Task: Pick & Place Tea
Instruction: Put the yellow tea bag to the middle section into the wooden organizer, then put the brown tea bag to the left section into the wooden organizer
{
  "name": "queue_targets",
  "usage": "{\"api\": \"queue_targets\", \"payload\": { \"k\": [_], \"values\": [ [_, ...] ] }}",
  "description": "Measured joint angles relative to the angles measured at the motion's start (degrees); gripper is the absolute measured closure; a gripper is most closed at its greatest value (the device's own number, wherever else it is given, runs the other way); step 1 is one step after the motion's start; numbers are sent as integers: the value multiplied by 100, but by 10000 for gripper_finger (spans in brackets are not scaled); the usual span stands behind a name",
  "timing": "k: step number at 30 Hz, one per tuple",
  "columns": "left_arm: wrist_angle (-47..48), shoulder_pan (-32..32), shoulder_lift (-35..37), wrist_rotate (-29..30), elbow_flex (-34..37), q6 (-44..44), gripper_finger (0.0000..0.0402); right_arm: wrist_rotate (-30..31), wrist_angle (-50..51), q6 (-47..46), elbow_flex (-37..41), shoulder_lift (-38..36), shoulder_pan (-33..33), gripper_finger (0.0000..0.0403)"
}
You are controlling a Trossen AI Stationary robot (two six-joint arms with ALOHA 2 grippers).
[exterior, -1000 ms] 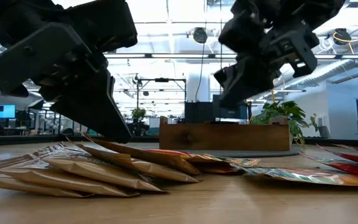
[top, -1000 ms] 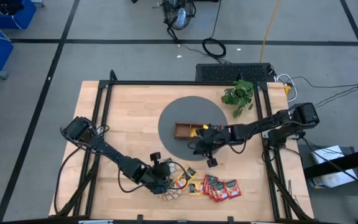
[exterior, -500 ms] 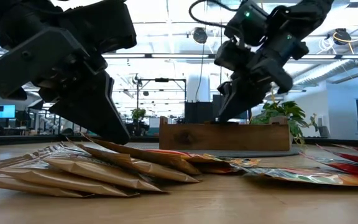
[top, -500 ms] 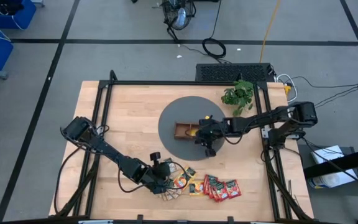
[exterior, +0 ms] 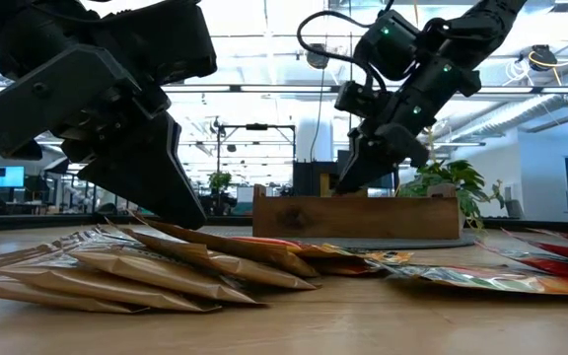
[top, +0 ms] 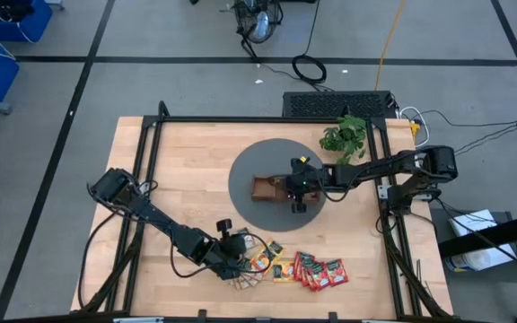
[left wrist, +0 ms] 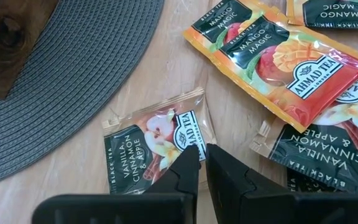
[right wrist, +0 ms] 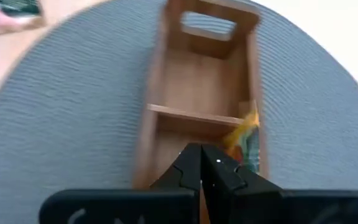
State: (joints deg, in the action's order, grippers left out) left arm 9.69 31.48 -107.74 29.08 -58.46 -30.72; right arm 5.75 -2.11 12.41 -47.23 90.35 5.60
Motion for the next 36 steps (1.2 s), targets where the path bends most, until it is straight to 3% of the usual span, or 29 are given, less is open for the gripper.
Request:
{"api": "queue_targets", "payload": {
  "k": [9, 17, 23, 30, 36],
  "values": [
    [-4, 0, 0, 0, 0, 2, 366, 52, -105, 183, -2, 0, 194, 403],
    [-6, 0, 0, 54, 0, 44, 366, 628, -417, 322, -2, -30, 165, 403],
    [24, 0, 0, 55, 0, 46, 366, 595, -513, 182, -2, -281, -150, 403],
    [739, 51, -2, 70, 0, -322, 366, -747, -1301, -670, -11, -462, -1038, 403],
    [868, 42, -4, 473, 0, -575, 366, -743, -1323, -568, -1, -23, -1518, 403]
  ]
}}
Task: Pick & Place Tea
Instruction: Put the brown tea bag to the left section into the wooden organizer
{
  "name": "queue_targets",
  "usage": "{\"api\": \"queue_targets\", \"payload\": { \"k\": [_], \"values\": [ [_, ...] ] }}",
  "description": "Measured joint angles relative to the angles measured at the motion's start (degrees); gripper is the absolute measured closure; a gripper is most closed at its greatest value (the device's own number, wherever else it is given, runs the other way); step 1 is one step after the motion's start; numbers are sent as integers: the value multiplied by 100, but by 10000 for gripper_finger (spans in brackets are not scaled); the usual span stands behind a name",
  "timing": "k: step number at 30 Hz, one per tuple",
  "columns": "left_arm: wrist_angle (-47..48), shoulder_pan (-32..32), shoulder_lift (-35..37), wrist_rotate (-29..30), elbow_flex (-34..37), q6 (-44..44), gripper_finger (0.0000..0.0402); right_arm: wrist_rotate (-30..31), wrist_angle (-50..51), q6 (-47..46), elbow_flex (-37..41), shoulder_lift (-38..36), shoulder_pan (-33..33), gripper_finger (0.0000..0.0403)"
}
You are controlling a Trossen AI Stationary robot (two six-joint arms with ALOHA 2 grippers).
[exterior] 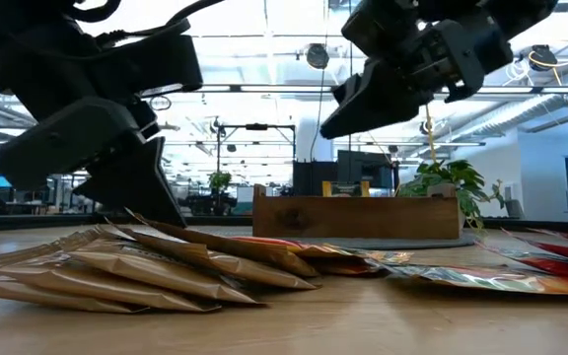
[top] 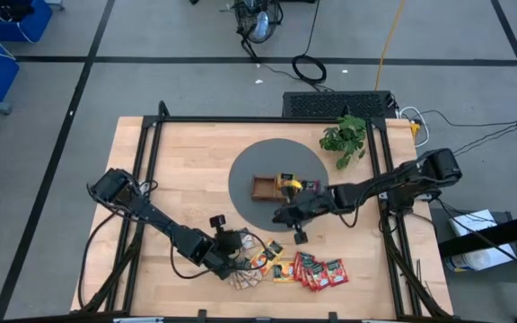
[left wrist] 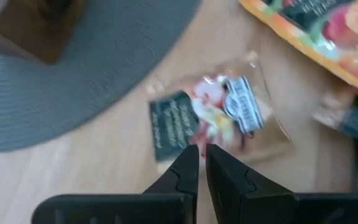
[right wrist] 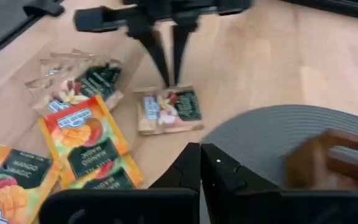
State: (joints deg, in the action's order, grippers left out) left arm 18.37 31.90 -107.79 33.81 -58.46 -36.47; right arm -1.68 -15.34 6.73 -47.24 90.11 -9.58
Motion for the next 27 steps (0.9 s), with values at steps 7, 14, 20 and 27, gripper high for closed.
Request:
{"api": "queue_targets", "payload": {
  "k": [7, 14, 20, 27],
  "values": [
    [-8, -83, 0, 84, 15, 13, 366, -13, -210, 116, 0, 695, -25, 403],
    [-57, -288, 0, 159, 399, -275, 366, -195, -1184, 135, -3, 1491, 102, 403],
    [-71, -431, 7, 340, 533, -414, 366, 0, -1675, 141, -5, 1601, 48, 403],
    [-20, -320, 203, 102, 440, -443, 366, -614, -1488, -30, -183, 1728, -29, 403]
  ]
}}
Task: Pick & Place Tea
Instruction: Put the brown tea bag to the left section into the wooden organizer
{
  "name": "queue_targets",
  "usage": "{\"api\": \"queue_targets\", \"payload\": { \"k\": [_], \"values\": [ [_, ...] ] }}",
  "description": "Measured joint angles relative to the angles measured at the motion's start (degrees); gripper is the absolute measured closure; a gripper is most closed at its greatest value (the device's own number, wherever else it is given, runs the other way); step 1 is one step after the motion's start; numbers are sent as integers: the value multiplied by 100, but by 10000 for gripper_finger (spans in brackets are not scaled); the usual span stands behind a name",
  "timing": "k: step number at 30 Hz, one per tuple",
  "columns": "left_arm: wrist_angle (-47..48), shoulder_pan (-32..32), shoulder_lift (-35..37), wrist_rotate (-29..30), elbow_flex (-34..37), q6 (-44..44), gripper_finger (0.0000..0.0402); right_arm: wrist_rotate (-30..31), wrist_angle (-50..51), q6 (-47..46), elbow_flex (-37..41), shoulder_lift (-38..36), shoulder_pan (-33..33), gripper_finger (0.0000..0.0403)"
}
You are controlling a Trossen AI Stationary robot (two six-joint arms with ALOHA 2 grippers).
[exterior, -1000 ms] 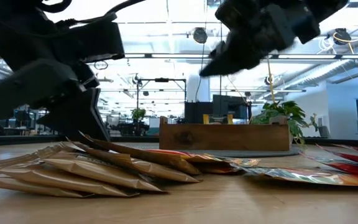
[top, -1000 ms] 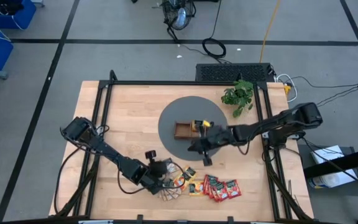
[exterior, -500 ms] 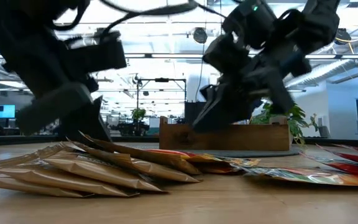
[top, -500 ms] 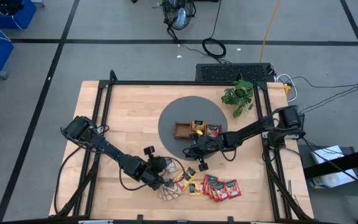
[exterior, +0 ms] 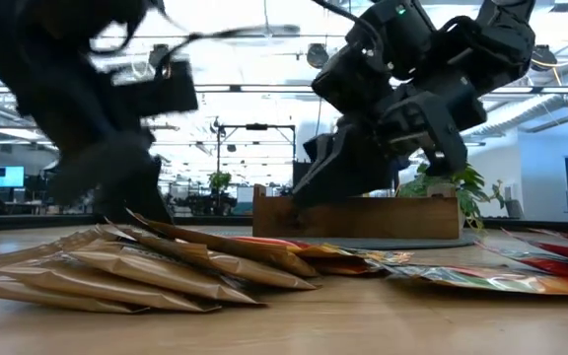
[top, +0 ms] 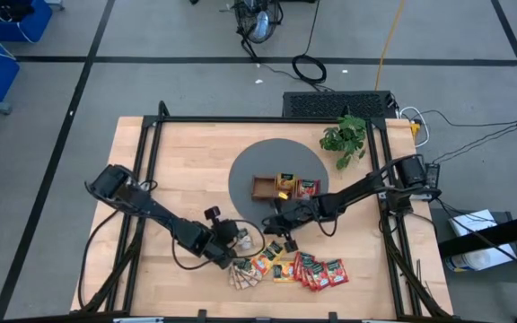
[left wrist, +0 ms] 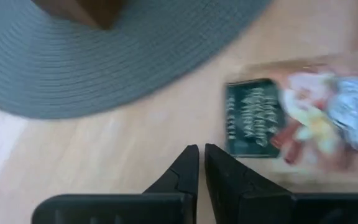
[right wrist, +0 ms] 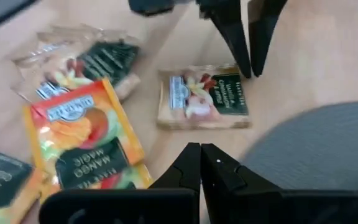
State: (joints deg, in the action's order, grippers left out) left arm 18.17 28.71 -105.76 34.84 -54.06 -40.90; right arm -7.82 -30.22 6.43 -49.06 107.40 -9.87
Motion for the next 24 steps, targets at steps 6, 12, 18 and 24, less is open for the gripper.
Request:
{"api": "queue_targets", "payload": {
  "k": [6, 12, 18, 24],
  "values": [
    [-869, 301, 317, -342, -195, 618, 366, 8, 28, 30, -310, 585, -104, 403],
    [-1289, 481, 160, -958, -190, 846, 366, 196, -9, 168, -644, 928, -114, 403],
    [-764, 425, 109, -932, -101, 180, 366, 176, 47, 188, -780, 968, -127, 403],
    [-758, 178, 109, -762, 174, -255, 367, 167, 55, 380, -780, 968, -142, 403]
  ]
}}
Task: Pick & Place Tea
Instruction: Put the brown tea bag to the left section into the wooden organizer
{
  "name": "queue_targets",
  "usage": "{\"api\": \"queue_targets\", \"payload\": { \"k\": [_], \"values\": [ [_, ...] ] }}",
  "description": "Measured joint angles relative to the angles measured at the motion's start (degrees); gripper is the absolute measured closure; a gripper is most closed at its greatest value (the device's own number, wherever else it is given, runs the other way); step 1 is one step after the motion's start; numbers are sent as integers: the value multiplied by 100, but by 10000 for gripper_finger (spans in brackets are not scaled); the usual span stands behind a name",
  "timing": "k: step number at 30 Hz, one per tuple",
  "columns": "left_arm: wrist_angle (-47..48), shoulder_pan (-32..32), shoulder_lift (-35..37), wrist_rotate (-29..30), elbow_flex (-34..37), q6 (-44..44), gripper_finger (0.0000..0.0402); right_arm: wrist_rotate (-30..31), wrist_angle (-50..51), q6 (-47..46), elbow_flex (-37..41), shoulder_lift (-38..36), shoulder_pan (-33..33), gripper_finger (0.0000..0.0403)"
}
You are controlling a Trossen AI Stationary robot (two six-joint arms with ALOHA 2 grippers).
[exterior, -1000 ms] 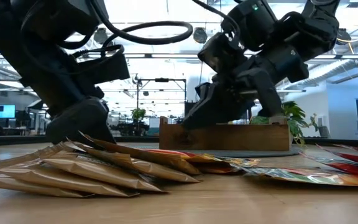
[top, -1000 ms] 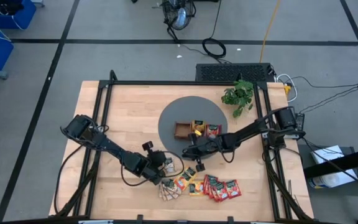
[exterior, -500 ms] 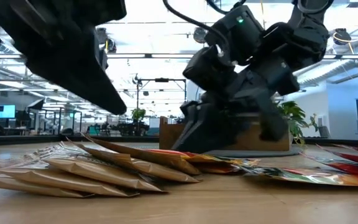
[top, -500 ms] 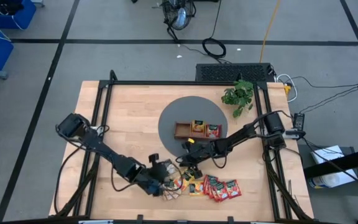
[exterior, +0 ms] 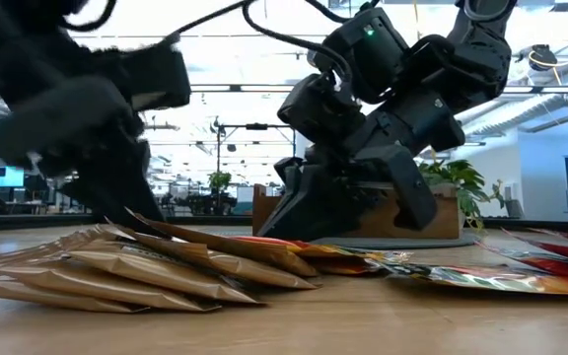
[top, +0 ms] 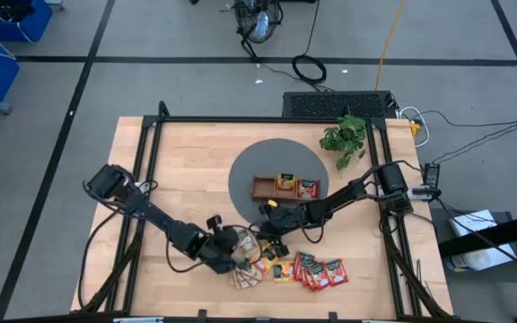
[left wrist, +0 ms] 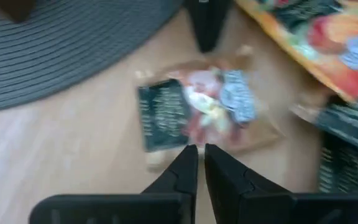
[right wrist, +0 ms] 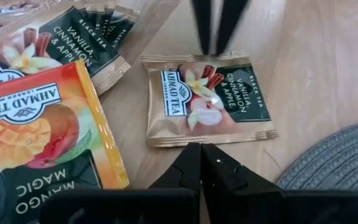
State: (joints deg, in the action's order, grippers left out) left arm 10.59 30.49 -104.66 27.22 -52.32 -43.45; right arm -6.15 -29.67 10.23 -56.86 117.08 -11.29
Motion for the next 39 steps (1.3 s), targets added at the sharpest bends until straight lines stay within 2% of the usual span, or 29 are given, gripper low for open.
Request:
{"api": "queue_targets", "payload": {
  "k": [10, 18, 23, 26, 29, 33, 39],
  "values": [
    [-69, -366, 7, 347, 263, -217, 366, -9, -8, 114, 0, -2, -111, 403],
    [-165, -554, 4, 438, 267, 361, 366, 23, -139, 117, 2, -2, -120, 403],
    [-208, -562, -115, 521, 266, 596, 366, 703, -165, 107, 2, -21, -118, 403],
    [-294, -565, -303, 636, 252, 693, 367, 778, -124, -52, 2, -82, -109, 401],
    [-336, -580, -448, 649, 245, 694, 367, 741, 87, -431, 2, -197, -70, 392],
    [-363, -584, -463, 625, 249, 677, 367, 747, 788, -744, 11, -531, -53, 369],
    [-392, -533, -472, 666, 256, 610, 367, 718, 2036, -1769, 2, -1274, -20, 339]
  ]
}}
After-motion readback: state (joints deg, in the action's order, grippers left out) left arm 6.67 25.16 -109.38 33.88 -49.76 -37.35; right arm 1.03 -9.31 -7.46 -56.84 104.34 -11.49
